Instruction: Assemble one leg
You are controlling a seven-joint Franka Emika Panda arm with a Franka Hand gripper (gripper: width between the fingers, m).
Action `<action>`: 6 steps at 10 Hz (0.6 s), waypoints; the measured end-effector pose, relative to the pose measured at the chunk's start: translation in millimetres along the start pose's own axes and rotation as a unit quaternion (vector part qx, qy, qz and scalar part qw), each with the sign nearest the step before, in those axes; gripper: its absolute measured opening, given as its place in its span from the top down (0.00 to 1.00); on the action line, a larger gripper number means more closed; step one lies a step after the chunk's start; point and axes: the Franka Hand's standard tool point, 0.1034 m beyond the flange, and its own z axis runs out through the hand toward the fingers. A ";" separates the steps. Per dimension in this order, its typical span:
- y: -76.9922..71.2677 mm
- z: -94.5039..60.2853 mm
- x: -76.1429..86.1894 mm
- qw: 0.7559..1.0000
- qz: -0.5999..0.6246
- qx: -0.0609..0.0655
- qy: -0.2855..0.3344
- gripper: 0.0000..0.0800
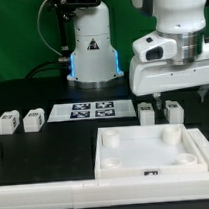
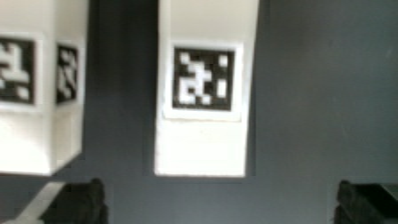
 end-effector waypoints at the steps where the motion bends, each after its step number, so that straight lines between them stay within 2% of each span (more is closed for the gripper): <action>1: -4.3 2.9 -2.7 0.999 0.014 -0.004 -0.036 0.19; 2: -7.3 2.8 -11.1 0.995 0.012 -0.009 -0.095 0.19; 3: -8.4 4.2 -7.8 0.992 0.013 -0.009 -0.124 0.19; 6: -1.8 12.2 -18.2 0.964 0.013 -0.011 -0.266 0.19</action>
Offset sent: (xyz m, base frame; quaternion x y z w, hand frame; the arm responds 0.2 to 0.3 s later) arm -0.0023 0.0026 -0.0020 0.0027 -0.2725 0.0028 0.9621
